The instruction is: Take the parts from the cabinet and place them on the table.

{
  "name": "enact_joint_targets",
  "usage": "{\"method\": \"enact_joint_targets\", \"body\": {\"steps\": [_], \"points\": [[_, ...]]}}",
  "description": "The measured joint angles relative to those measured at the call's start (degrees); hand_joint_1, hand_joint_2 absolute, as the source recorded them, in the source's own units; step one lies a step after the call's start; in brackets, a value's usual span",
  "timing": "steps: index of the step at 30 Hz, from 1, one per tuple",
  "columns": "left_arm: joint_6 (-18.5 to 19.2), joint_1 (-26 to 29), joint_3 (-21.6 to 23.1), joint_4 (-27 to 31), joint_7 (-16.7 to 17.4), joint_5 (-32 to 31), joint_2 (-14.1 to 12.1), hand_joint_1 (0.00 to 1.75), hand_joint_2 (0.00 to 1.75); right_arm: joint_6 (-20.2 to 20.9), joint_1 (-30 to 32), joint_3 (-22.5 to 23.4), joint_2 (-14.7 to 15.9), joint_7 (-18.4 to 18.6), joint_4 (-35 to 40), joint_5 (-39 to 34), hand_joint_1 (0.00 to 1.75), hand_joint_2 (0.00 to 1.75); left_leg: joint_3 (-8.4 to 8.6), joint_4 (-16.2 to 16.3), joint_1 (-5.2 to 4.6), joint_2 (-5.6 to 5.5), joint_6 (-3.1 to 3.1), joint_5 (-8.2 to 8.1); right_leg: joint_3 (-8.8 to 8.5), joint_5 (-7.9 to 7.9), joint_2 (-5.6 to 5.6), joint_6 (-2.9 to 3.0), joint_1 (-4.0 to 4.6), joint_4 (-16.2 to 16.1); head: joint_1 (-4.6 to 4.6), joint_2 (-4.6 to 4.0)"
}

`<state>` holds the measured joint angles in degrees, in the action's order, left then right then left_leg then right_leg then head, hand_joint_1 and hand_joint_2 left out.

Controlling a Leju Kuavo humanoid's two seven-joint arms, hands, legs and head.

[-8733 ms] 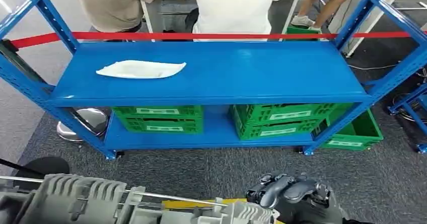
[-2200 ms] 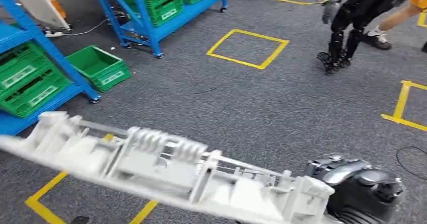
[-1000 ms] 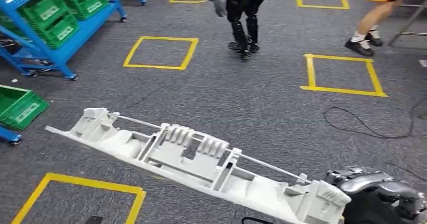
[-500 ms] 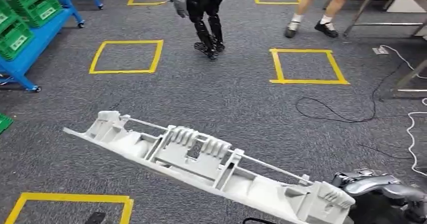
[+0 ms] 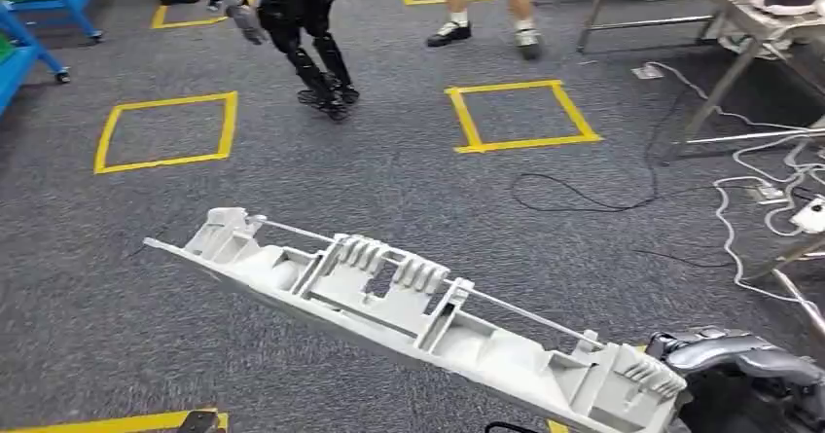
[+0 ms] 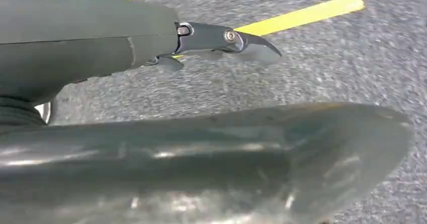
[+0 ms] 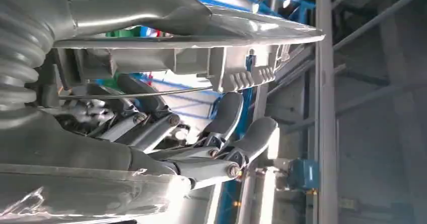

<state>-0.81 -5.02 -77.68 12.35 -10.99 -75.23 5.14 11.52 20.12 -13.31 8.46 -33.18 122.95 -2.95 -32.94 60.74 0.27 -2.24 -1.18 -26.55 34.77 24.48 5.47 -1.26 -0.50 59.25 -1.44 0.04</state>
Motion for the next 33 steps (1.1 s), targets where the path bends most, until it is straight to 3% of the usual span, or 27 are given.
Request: {"method": "enact_joint_targets", "body": {"steps": [1,2,5,6,7,8,10,11,12,13,14,15,16,17,20,21,22,23,24,25,26,27,28,30,31,32,33], "points": [[0.0,0.0,0.0,0.0,0.0,0.0,0.0,0.0,0.0,0.0,-0.05,0.0,0.04,0.0,0.0,0.0,1.75,1.75,0.98,-2.4,-0.05,-1.68,0.26,-0.21,0.23,-0.01,0.58,-0.35,0.33,0.24,0.04,0.0],[-0.02,-0.1,0.0,0.0,0.0,0.0,0.0,0.0,0.0,0.0,0.02,0.0,0.07,0.02,0.0,0.0,1.75,1.75,1.29,-3.16,0.15,-1.25,-0.32,-0.53,0.62,-0.12,1.27,-0.59,0.17,0.29,0.04,0.0],[-0.04,-0.29,0.0,0.0,0.0,0.0,0.11,0.0,0.0,-0.07,0.3,0.0,0.15,0.02,0.02,-0.02,1.75,1.75,1.28,-3.57,-0.08,0.01,0.42,-0.16,1.28,-0.67,2.62,-1.85,-0.21,-0.47,0.11,0.0],[-0.04,-0.4,0.0,0.0,0.0,0.0,0.15,0.0,0.0,-0.07,0.45,0.0,0.24,0.02,0.07,-0.02,1.75,1.75,1.44,-3.94,0.15,0.8,0.81,0.12,1.29,-0.24,0.37,-1.79,-0.15,0.25,0.06,0.0],[-0.11,-0.39,0.0,0.0,0.0,0.0,0.13,0.0,0.0,-0.07,0.35,0.0,0.33,0.04,0.07,-0.04,1.75,1.75,1.53,-4.0,0.1,1.12,1.03,0.07,2.17,1.43,-2.58,-1.97,0.09,2.3,-0.07,0.0],[-0.11,-0.3,0.0,0.0,0.0,0.0,0.09,0.0,0.0,-0.07,0.19,0.0,0.37,0.04,0.07,-0.02,1.75,1.75,1.55,-3.99,0.03,1.72,1.21,0.01,3.91,3.67,-3.81,-2.24,0.07,6.05,-0.02,0.0],[-0.15,0.01,0.0,0.0,0.0,0.0,0.09,0.0,0.0,-0.07,0.19,0.0,0.44,0.04,0.07,-0.02,1.75,1.75,1.6,-3.96,-0.03,3.17,1.38,-0.12,8.16,7.65,-4.58,-2.67,-0.01,15.11,0.0,0.0],[-0.15,0.05,0.0,0.0,0.0,0.0,0.09,0.0,0.0,-0.09,0.22,0.0,0.46,0.07,0.07,-0.02,1.75,1.75,1.63,-3.95,-0.03,3.85,1.37,-0.16,9.15,7.98,-4.78,-2.87,-0.04,17.25,-0.07,0.0],[-0.15,0.03,0.0,0.0,0.0,0.0,0.11,0.0,0.0,-0.09,0.22,0.0,0.48,0.07,0.07,-0.02,1.75,1.75,1.72,-3.95,-0.03,4.42,1.27,-0.23,8.69,6.97,-4.93,-2.98,-0.07,16.52,0.0,0.0],[-0.15,-0.02,0.0,0.0,0.0,0.0,0.2,0.0,0.0,-0.09,0.22,0.0,0.5,0.07,0.07,-0.02,1.75,1.75,1.86,-3.94,-0.02,4.99,1.16,-0.36,6.99,5.08,-5.2,-3.03,-0.08,13.43,-0.07,0.0],[-0.15,-0.03,0.0,0.0,0.0,0.0,0.28,0.0,0.0,-0.07,0.21,0.0,0.52,0.07,0.07,-0.02,1.75,1.75,2.15,-3.94,0.02,5.57,0.96,-0.56,4.06,2.65,-5.9,-3.0,-0.09,8.2,-0.02,0.0],[-0.15,-0.03,0.0,0.0,0.0,0.0,0.37,0.0,0.0,-0.09,0.19,0.0,0.55,0.07,0.09,-0.02,1.75,1.75,2.51,-3.91,0.04,6.08,0.75,-0.82,1.02,0.72,-7.36,-3.03,-0.09,2.97,-0.04,0.0],[-0.15,-0.01,0.0,0.0,0.0,0.0,0.28,0.0,0.0,-0.09,0.12,0.0,0.59,0.07,0.07,-0.02,1.75,1.75,2.77,-3.76,-0.42,6.38,0.28,-1.14,-0.49,0.93,-9.6,-2.76,0.22,0.08,-0.15,0.0],[-0.17,0.01,0.0,0.0,0.0,0.0,0.26,0.0,0.0,-0.09,0.13,-0.02,0.59,0.07,0.11,-0.02,1.75,1.75,2.81,-3.65,-0.59,6.62,-0.01,-1.38,-0.82,0.47,-8.68,-1.97,0.08,-0.07,0.02,0.0],[-0.17,-0.28,0.0,0.0,0.0,0.0,0.28,0.0,0.0,-0.11,0.22,0.0,0.63,0.07,0.11,0.0,1.75,1.75,3.25,-4.06,-0.42,8.23,-0.78,-1.25,-0.2,0.37,-6.88,-0.87,0.44,-0.08,-0.04,0.0],[-0.17,-0.34,0.0,0.0,0.0,0.0,0.29,0.0,0.0,-0.09,0.24,0.0,0.66,0.07,0.15,0.0,1.75,1.75,3.23,-3.79,-0.18,7.59,-1.3,-1.84,-0.43,0.08,-6.19,-0.35,-0.03,-0.45,0.02,0.0],[-0.17,-0.37,0.0,0.0,0.0,0.0,0.28,0.0,0.0,-0.09,0.17,0.0,0.68,0.07,0.15,0.02,1.75,1.75,2.65,-2.25,-0.18,5.5,-1.43,-3.13,-0.41,0.03,-5.76,-0.08,-0.12,-0.46,0.18,0.0],[-0.17,-0.35,0.0,0.0,0.0,0.0,0.33,0.0,0.0,-0.07,0.09,0.0,0.68,0.07,0.15,0.02,1.75,1.75,0.88,1.55,-0.17,3.96,-1.52,-5.4,-0.34,-0.02,-5.32,0.15,-0.18,-0.46,0.39,0.0],[-0.17,-0.26,0.0,0.0,0.0,0.0,0.39,0.0,0.0,-0.09,0.1,0.0,0.68,0.07,0.15,0.02,1.75,1.75,-1.47,6.34,-0.11,3.31,-1.62,-7.65,-0.27,-0.02,-4.69,0.21,-0.17,-0.46,0.63,0.0],[-0.11,-0.14,0.0,0.0,-0.02,-0.02,0.48,0.0,0.0,-0.09,0.11,0.0,0.68,0.09,0.13,0.09,1.75,1.75,-3.89,10.99,-0.11,3.08,-1.66,-9.38,-0.18,-0.03,-4.07,0.26,-0.15,-0.46,0.59,0.0],[0.73,0.01,0.0,0.0,-0.46,-0.37,0.5,0.0,0.0,-0.4,0.24,-0.04,0.68,0.15,0.13,0.59,1.75,1.75,-5.77,14.15,-0.12,2.98,-1.67,-9.95,-0.14,-0.04,-3.35,0.26,-0.13,-0.46,0.63,0.0],[2.21,0.09,0.11,-0.02,-1.53,-0.85,0.5,0.0,0.0,-1.63,0.43,-0.43,0.68,0.07,0.15,2.29,1.75,1.75,-6.16,14.26,-0.12,2.94,-1.62,-8.93,-0.18,-0.07,-2.65,0.21,-0.14,-0.45,0.59,0.0],[2.98,0.05,0.15,-0.02,-2.3,-1.12,0.5,0.0,0.0,-2.94,0.57,-1.14,0.68,-0.04,0.24,3.48,1.75,1.75,-5.4,12.0,-0.08,2.87,-1.51,-6.63,-0.21,-0.1,-1.94,0.16,-0.17,-0.45,0.66,0.0],[3.74,-0.08,0.17,0.0,-3.3,-1.14,0.42,0.0,0.0,-7.16,0.43,-3.12,0.79,-0.09,0.28,4.28,1.75,1.75,-1.06,2.36,0.19,1.47,-1.38,-1.03,-0.29,-0.23,-0.55,-0.14,-0.37,-0.44,0.61,0.0],[3.85,-0.06,0.17,-0.02,-3.43,-1.14,0.46,0.0,0.0,-8.5,0.25,-3.91,0.83,-0.04,0.28,4.28,1.75,1.75,0.71,-1.37,0.59,-1.26,-1.54,0.11,-0.12,-0.37,0.0,-0.42,-0.4,-0.43,0.7,0.0],[3.93,-0.09,0.18,-0.02,-3.56,-1.14,0.48,0.0,0.0,-9.23,-0.13,-4.59,0.92,-0.02,0.28,4.28,1.75,1.75,1.34,-3.69,0.82,-2.18,-1.35,-0.58,0.43,-0.25,0.83,-0.81,-0.01,0.2,0.79,0.0],[4.07,-0.13,0.2,-0.04,-3.63,-1.14,0.48,0.0,0.0,-9.5,-0.17,-5.13,0.96,0.0,0.28,4.28,1.75,1.75,1.1,-3.23,0.64,-1.7,-1.14,-0.55,0.6,-0.54,1.28,-1.16,-0.15,-0.23,0.61,0.0]]}}
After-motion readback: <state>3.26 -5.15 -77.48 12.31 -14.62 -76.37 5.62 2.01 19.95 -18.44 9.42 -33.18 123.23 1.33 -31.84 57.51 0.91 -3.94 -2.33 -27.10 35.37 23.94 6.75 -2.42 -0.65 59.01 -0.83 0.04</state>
